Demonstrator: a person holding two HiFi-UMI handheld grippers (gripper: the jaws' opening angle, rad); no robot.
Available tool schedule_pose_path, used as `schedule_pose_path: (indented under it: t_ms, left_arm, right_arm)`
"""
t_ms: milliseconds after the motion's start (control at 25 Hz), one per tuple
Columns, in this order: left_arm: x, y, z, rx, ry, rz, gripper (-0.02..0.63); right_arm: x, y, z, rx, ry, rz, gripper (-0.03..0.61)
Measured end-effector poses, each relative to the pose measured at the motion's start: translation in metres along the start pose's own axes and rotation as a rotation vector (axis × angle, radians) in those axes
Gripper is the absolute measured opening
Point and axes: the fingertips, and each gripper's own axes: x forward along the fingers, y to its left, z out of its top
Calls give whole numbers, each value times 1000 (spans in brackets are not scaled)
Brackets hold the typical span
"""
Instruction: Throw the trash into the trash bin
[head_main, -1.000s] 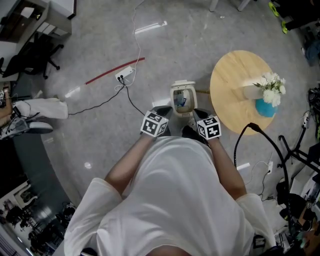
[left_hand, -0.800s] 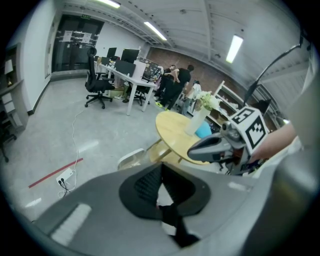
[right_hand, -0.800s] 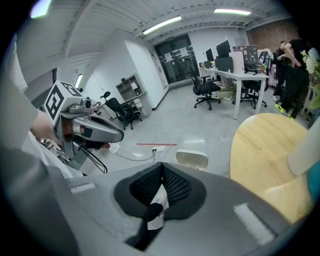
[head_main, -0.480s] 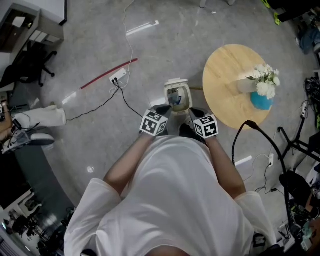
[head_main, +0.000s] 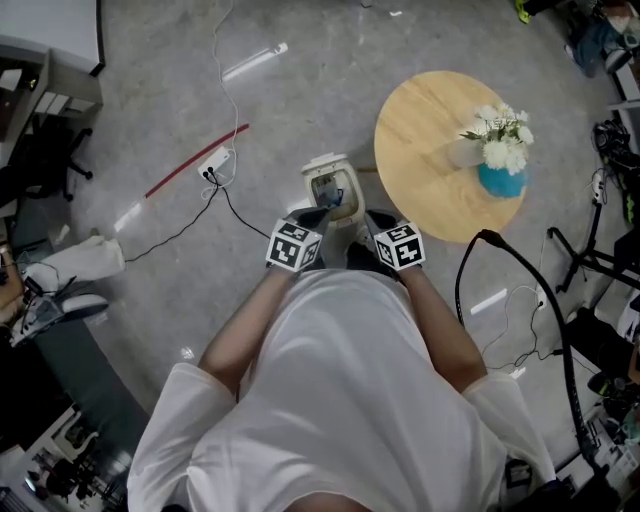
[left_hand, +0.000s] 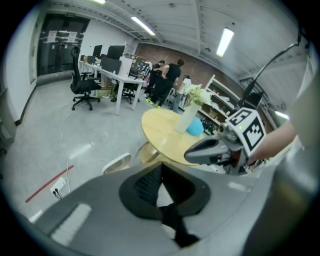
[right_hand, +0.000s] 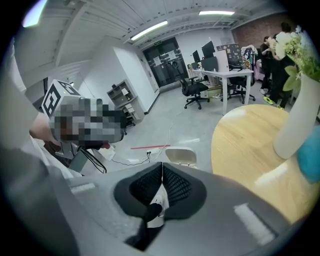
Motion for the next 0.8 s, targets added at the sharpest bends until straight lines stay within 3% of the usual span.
schedule_pose_path:
  t_ms: [280,800]
  left_arm:
    - [23,-19,8,15,17,-19,5]
    - [62,-48,35,46,28,-49,4]
  right_arm:
    - [-17,-32,-12,37,-7,-33,19]
    - [-49,-102,-14,73,-32,-130,117]
